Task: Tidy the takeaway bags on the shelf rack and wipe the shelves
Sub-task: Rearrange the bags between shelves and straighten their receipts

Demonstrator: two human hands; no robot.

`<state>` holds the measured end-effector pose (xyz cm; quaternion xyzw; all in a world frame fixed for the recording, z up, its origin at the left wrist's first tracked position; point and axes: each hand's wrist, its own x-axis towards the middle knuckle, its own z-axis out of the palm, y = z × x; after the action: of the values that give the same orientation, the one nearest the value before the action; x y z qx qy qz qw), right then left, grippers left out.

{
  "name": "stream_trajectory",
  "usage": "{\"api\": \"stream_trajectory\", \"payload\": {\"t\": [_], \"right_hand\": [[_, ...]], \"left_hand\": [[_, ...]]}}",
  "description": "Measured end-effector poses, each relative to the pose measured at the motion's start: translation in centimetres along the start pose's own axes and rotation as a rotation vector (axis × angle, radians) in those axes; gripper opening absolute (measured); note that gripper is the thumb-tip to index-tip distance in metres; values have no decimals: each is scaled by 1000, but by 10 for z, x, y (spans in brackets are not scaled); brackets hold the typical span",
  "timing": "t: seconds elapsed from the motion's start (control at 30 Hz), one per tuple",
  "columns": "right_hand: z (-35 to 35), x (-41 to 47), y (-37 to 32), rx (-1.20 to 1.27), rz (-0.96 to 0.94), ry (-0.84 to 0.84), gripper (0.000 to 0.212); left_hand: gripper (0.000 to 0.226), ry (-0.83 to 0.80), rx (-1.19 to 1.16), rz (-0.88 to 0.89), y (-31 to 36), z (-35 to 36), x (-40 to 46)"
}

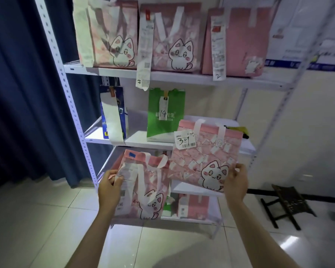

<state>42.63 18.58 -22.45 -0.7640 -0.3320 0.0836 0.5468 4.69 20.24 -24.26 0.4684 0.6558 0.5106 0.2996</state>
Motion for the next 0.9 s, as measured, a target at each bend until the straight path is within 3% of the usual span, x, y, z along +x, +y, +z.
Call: {"api": "stream_trajectory", "payload": {"t": [0.4, 0.63, 0.9], "right_hand": [[24, 98, -2, -9, 45, 75, 20], [49, 162, 2, -20, 32, 24, 11], [90, 227, 15, 52, 40, -79, 21]], "left_hand": [[7, -55, 84, 83, 25, 72, 55], [5, -87, 115, 52, 39, 106, 69], [3, -20, 108, -27, 53, 127, 63]]}}
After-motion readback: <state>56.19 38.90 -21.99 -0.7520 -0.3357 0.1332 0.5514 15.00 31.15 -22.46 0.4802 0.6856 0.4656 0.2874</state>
